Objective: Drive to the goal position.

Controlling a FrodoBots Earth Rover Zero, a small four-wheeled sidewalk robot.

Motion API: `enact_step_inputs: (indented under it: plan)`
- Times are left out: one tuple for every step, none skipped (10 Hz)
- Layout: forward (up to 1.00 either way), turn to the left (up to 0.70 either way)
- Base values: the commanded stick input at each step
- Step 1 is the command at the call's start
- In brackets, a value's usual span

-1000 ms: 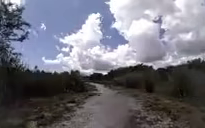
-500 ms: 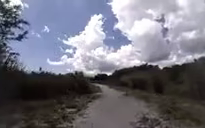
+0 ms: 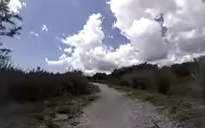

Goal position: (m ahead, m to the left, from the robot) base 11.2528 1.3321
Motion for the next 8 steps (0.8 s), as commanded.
enact_step_inputs:
  plan:
    - [0.70, 0.00]
    - [0.70, 0.00]
    - [0.70, 0.00]
    - [0.70, 0.00]
    - [0.70, 0.00]
    - [0.70, 0.00]
    - [0.70, 0.00]
    - [0.70, 0.00]
